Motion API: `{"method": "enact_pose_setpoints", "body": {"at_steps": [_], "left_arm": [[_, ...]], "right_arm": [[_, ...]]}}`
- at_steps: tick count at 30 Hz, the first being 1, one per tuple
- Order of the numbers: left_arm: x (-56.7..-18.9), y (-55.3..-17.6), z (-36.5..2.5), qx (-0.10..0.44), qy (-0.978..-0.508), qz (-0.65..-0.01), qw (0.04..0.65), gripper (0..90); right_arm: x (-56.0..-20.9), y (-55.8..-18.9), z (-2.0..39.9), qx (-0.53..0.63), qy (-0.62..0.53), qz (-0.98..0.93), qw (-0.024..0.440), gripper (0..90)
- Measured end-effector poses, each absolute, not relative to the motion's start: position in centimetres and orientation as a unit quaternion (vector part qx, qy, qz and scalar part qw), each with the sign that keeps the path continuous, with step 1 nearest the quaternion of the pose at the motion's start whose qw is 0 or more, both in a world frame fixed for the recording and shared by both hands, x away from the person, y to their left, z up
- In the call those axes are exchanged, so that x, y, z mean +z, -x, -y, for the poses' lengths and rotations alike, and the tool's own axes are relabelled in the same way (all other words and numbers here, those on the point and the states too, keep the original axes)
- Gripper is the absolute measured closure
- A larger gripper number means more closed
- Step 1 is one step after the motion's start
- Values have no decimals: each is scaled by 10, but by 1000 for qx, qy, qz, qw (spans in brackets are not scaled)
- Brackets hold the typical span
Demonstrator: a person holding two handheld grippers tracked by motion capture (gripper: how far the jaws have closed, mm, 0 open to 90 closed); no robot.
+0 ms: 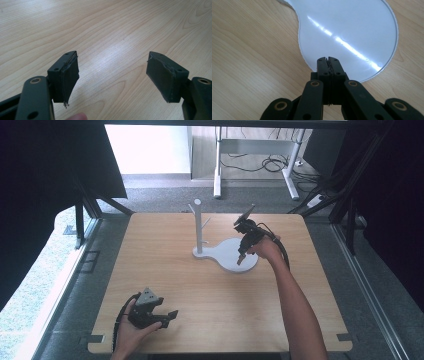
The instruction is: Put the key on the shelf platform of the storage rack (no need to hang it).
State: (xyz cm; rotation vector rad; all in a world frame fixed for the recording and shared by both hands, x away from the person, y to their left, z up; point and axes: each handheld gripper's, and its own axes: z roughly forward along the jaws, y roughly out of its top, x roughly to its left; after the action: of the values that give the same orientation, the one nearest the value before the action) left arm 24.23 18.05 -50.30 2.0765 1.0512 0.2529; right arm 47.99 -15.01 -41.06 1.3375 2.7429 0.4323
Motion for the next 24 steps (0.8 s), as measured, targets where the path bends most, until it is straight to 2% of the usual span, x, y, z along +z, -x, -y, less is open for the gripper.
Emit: {"method": "enact_pose_setpoints", "body": {"at_steps": [24], "left_arm": [[-504, -241, -176, 97, -821, -407, 388, 263]], "right_arm": [[-436, -508, 137, 134, -453, -880, 54, 900]]}}
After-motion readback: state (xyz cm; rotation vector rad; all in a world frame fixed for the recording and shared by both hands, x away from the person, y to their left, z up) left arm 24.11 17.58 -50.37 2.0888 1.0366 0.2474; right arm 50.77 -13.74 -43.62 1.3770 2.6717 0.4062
